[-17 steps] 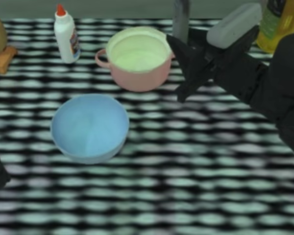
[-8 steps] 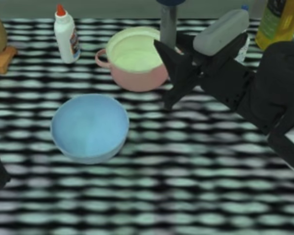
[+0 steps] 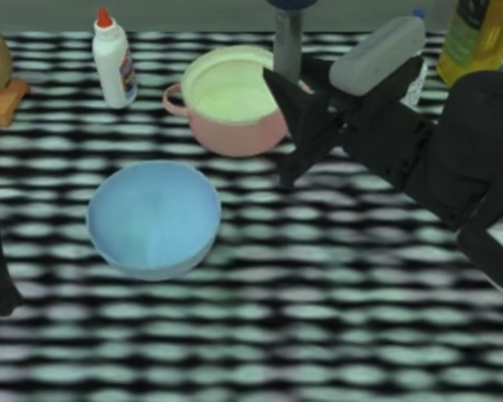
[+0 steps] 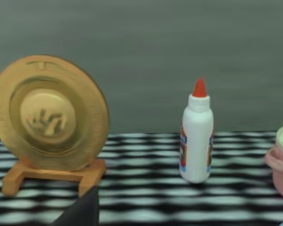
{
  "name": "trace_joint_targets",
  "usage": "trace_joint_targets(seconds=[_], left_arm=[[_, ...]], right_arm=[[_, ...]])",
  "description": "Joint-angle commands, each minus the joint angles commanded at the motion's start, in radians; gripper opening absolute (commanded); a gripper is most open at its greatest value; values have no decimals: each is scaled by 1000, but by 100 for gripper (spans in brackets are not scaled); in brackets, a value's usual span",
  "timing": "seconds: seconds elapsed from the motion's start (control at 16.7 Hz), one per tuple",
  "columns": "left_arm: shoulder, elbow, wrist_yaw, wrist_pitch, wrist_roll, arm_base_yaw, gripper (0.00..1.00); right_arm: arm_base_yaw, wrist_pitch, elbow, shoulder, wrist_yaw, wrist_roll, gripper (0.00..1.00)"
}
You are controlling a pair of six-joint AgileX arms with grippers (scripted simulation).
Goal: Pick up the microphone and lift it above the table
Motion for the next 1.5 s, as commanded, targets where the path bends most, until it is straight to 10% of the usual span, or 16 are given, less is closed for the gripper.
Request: trace_joint_targets(seconds=[0.9,1.5], left_arm=[[1027,577,513,381,15,-312,100],[1143,658,561,432,19,-353,100]], right_arm=[[0,0,0,0,0,0,0],[0,0,0,0,0,0,0]])
